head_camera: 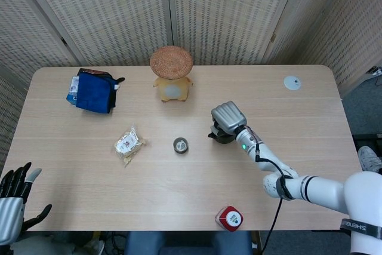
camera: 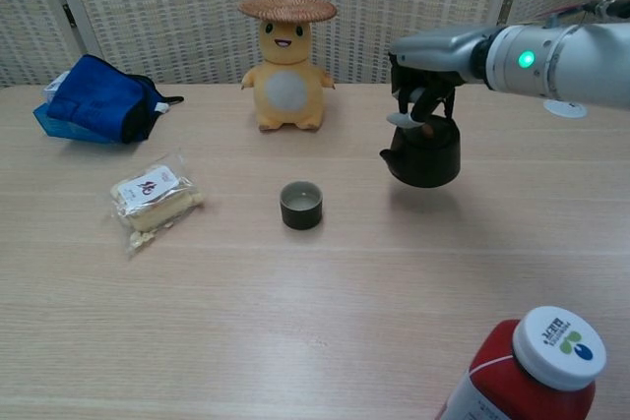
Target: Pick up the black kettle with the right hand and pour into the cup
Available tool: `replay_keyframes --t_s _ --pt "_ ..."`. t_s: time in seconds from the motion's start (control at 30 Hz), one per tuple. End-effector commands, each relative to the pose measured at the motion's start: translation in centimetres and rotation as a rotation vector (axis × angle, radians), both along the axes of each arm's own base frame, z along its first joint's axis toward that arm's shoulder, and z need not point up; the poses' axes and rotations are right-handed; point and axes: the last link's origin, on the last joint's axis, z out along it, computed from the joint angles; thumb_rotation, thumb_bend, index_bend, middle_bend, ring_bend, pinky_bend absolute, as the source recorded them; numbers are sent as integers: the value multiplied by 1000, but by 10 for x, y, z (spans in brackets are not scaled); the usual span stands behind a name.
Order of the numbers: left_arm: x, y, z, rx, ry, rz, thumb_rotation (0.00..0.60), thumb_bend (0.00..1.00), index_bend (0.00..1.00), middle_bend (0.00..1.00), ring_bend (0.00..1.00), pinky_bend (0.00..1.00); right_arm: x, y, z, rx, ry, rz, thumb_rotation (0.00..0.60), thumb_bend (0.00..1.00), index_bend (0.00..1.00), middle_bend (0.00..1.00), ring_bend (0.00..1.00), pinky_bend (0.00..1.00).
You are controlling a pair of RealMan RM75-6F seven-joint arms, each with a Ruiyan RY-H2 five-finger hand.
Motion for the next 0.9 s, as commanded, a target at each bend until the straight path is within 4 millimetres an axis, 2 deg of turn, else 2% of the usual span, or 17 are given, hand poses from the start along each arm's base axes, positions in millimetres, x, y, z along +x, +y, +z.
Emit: replay_keyframes --t_s 0.03,0.2,0.37,0.5,0.9 --pt "0 0 0 0 1 1 600 222 116 0 0 0 -21 1 4 4 15 -19 481 390 974 946 932 540" --pt "0 -1 -1 -2 1 5 600 222 116 0 0 0 -35 3 4 10 7 -40 482 360 962 940 929 540" --pt "0 -1 -1 -2 3 4 600 221 116 0 0 0 -43 5 4 21 -16 -62 483 200 959 939 926 540" --pt "0 -1 -1 -2 4 6 600 221 116 0 0 0 -49 6 4 25 -10 -68 484 160 957 939 925 540" --pt "-1 -2 -1 1 6 10 600 221 116 0 0 0 -57 9 5 31 -27 -75 481 2 957 935 923 514"
